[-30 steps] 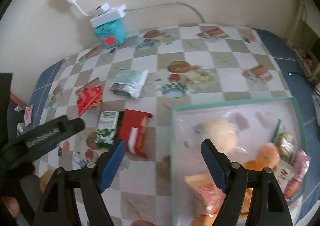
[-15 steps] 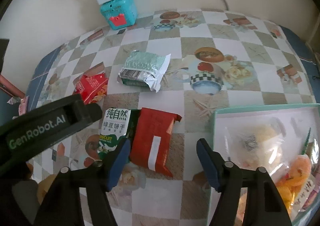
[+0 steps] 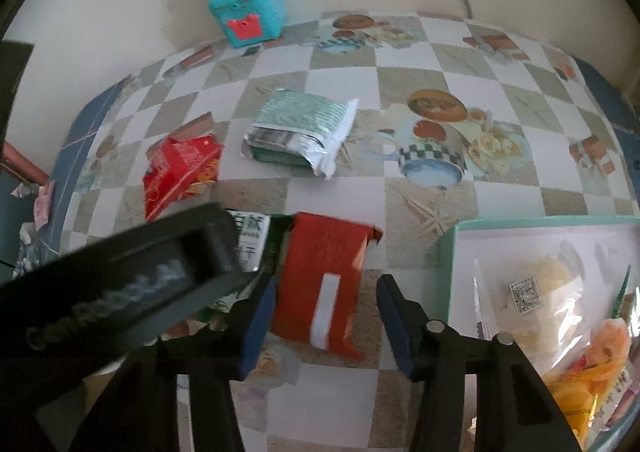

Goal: Organize snacks
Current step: 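Move both tools back toward the green biscuit box and red box, then close the left gripper on the green biscuit box while the right grips the red box, then lift both boxes and carry them over the tray, then open both grippers to drop the boxes into the tray, then move both tools back toward the red candy bag and green-white pack, then close the left gripper on the red candy bag while the right grips the green-white pack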

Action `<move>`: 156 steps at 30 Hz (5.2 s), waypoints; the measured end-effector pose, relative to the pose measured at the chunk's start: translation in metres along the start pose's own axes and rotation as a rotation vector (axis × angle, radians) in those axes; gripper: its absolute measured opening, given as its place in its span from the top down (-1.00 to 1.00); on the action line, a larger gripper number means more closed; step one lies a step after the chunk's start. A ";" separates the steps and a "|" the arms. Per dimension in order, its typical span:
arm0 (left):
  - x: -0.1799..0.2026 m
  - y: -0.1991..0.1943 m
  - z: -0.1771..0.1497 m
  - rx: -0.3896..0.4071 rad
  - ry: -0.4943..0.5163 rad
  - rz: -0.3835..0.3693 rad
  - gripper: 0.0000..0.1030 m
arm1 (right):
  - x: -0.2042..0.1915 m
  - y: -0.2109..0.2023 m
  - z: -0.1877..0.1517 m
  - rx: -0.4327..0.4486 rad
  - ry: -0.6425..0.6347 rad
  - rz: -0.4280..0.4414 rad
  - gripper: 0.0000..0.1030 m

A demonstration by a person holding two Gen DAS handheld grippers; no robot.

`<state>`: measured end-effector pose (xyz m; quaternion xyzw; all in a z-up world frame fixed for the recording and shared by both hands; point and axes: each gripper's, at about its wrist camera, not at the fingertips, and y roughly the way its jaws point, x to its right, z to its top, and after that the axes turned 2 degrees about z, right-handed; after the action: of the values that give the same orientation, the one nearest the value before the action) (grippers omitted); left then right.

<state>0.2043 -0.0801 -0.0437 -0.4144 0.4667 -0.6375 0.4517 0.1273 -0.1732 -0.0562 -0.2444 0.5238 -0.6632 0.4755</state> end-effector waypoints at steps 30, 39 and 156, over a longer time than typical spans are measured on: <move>0.023 0.029 -0.010 -0.057 0.054 0.047 -0.04 | 0.009 0.006 -0.004 -0.015 0.004 -0.007 0.18; 0.002 0.002 -0.005 -0.025 -0.006 0.015 0.17 | 0.007 -0.016 -0.001 0.025 0.003 0.047 0.19; -0.059 0.030 0.090 -0.131 -0.119 -0.103 -0.92 | -0.031 0.048 0.101 -0.001 -0.009 -0.048 -0.67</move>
<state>0.3098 -0.0481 -0.0597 -0.5036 0.4578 -0.6023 0.4172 0.2420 -0.1921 -0.0616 -0.2600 0.5160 -0.6729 0.4619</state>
